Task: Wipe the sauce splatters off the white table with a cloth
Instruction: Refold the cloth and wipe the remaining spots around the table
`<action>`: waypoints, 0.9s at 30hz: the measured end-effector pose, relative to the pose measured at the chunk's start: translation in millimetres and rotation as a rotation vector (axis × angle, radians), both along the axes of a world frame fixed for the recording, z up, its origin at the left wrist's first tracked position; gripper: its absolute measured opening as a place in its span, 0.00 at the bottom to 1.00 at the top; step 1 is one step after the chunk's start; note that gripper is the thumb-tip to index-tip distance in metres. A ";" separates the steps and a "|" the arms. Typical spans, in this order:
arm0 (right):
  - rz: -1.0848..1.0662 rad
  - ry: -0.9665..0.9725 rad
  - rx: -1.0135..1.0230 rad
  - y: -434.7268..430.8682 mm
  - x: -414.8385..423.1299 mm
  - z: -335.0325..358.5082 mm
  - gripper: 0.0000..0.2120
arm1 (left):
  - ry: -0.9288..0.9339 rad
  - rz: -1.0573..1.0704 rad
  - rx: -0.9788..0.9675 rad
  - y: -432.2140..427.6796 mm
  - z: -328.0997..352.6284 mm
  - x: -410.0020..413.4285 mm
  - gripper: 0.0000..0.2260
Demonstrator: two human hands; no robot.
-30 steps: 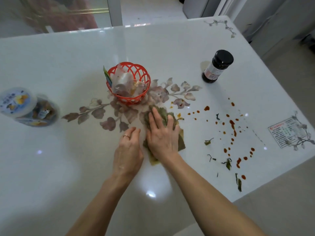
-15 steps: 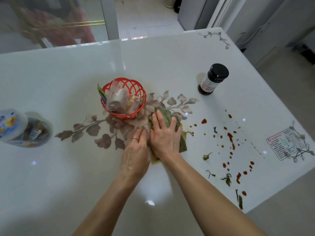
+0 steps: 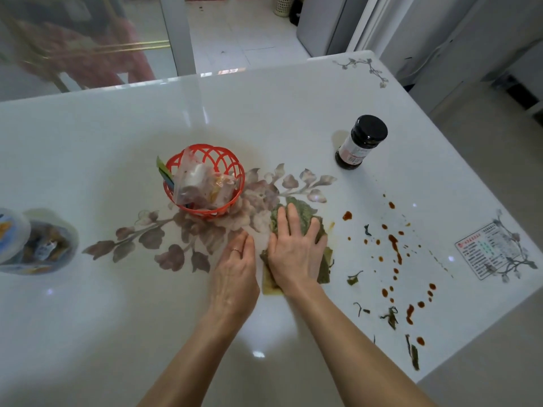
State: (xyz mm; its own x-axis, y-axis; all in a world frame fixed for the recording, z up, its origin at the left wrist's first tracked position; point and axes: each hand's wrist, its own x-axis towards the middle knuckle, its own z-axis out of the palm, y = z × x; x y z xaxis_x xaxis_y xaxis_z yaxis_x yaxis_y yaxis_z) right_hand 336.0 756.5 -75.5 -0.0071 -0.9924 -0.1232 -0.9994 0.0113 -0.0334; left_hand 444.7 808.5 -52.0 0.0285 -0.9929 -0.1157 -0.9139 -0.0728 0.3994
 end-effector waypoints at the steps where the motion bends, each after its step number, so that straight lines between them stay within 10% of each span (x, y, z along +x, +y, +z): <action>1: 0.037 0.008 0.009 -10.0 -3.3 0.2 0.28 | -0.008 -0.006 -0.011 -0.6 2.2 0.0 0.28; 27: -0.098 0.029 -0.077 52.0 -26.2 -6.2 0.29 | -0.034 -0.028 0.080 -1.5 11.2 -3.9 0.30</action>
